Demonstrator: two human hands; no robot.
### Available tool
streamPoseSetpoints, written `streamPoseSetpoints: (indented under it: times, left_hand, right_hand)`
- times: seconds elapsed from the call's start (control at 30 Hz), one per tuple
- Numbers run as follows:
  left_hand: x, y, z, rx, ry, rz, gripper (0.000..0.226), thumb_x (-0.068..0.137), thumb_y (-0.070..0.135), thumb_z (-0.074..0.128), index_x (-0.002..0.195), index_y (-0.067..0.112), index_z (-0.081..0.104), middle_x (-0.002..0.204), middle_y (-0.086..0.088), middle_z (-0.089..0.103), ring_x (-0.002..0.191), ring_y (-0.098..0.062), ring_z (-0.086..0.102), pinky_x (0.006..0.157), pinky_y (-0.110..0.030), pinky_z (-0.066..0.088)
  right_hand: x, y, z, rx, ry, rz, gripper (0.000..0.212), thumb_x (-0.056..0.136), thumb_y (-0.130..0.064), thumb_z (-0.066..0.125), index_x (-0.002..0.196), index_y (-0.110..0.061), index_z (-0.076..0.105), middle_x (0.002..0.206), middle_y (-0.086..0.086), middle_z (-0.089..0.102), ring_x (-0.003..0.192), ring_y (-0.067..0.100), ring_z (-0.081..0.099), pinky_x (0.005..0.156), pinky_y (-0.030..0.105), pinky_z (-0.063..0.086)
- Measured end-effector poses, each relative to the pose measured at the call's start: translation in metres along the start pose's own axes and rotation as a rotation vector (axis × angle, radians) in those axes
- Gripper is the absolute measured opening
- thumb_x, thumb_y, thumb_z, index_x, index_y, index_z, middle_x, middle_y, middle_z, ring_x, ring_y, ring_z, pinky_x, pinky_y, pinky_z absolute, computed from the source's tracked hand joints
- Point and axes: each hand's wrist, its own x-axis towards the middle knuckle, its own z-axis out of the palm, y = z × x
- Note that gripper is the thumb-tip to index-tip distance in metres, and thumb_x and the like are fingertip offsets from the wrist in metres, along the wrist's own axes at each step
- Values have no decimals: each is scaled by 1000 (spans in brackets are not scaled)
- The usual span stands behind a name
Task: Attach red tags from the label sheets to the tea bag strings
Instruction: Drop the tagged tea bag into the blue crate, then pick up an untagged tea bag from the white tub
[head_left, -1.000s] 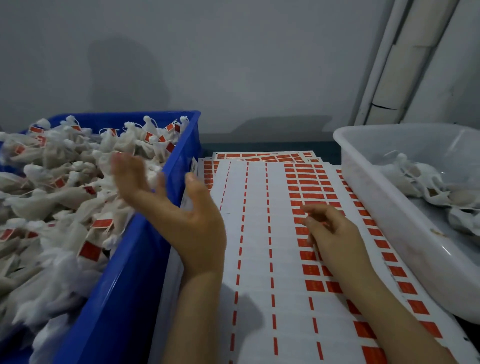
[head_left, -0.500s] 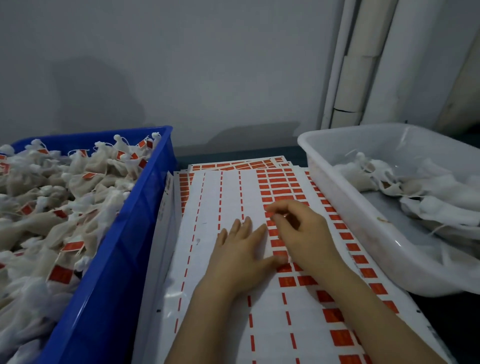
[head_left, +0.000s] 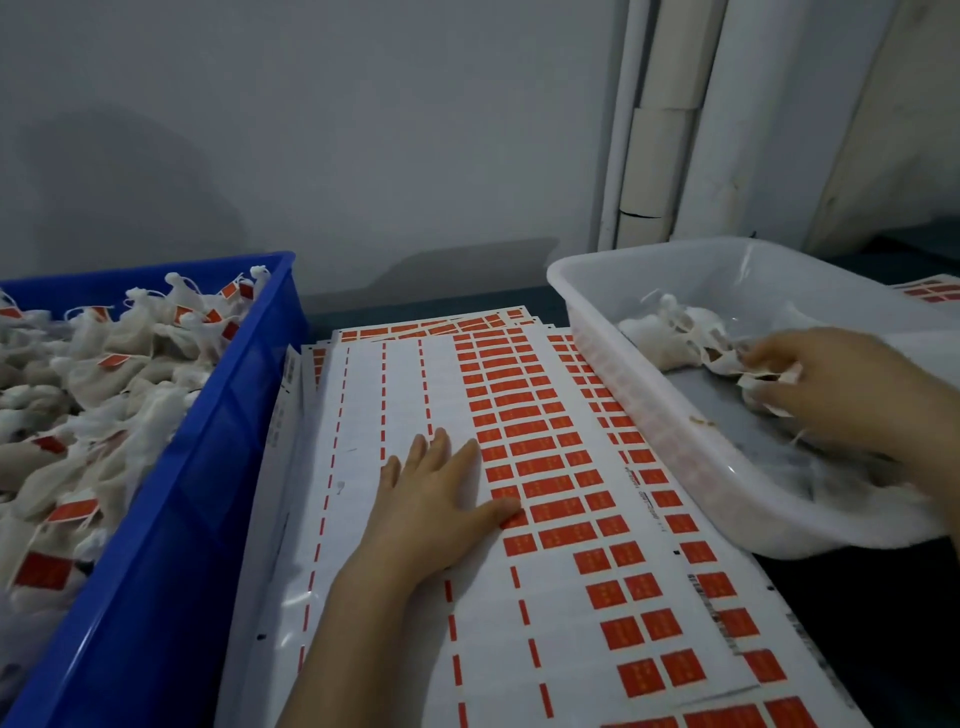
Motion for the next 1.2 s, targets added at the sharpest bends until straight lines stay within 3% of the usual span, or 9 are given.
streamPoseSetpoints:
  times: [0.07,0.13,0.2,0.3,0.57,0.87,1.03,1.13,1.2]
  left_hand:
    - [1,1,-1,1,-10,-3,100,57,90,20,145,47,-4,158,11,-8,145,-20,-11,112,-49,-10]
    - [1,2,0,5,-20,-2,100,58,89,21,145,47,-4,158,11,-8,145,-21,-11,112,-49,-10]
    - [0,3,0,9,-27,7,100,58,89,21,145,47,-4,158,11,-8,145,-21,-11,112,-49,-10]
    - [-1,5,1,23,-36,23,100,57,89,20,145,47,-4,158,11,-10,145,-20,-12,112,-49,-11]
    - [-3,8,-1,31,-48,26,100,58,87,20,146,45,-4,158,11,-10,145,-20,-12,113,-48,-10]
    - [-1,6,1,27,-37,28,99,59,87,20,146,45,-3,158,11,-9,145,-20,-11,113,-49,-10]
    - [0,5,2,6,-24,31,99,59,88,21,146,45,-2,158,12,-8,145,-20,-11,112,-48,-10]
    - [-1,6,2,-32,-11,23,98,60,87,24,146,45,0,158,12,-7,146,-19,-9,113,-48,-10]
    - [-2,9,1,-83,15,12,97,62,85,28,146,45,2,158,12,-5,146,-19,-8,113,-49,-7]
  right_hand:
    - [10,18,4,-365,-246,85,54,79,-42,67,127,-28,48,131,4,49,112,24,48,85,29,40]
    - [13,25,6,-444,-353,133,61,78,-45,68,131,-29,43,134,2,46,115,23,46,80,24,38]
    - [14,26,7,-462,-356,122,55,80,-42,66,129,-30,45,131,1,49,113,21,48,76,22,35]
    - [19,33,5,-530,-255,125,45,82,-39,63,124,-26,51,127,4,51,113,24,47,89,26,38]
    - [26,40,2,-359,-99,206,21,80,-27,64,97,-15,64,89,6,55,82,24,54,74,33,48]
    - [19,18,3,-6,59,2,8,90,-21,53,88,-19,61,97,9,60,85,24,53,73,34,43]
    - [2,-13,-17,122,227,-142,7,91,-24,54,91,-25,62,92,0,58,79,15,49,66,28,34]
    - [-14,-35,-36,259,359,-185,6,91,-27,53,92,-29,59,85,-6,54,63,0,44,51,14,30]
    - [-25,-50,-46,430,385,-190,5,91,-30,54,93,-30,59,81,-8,56,55,2,52,37,7,31]
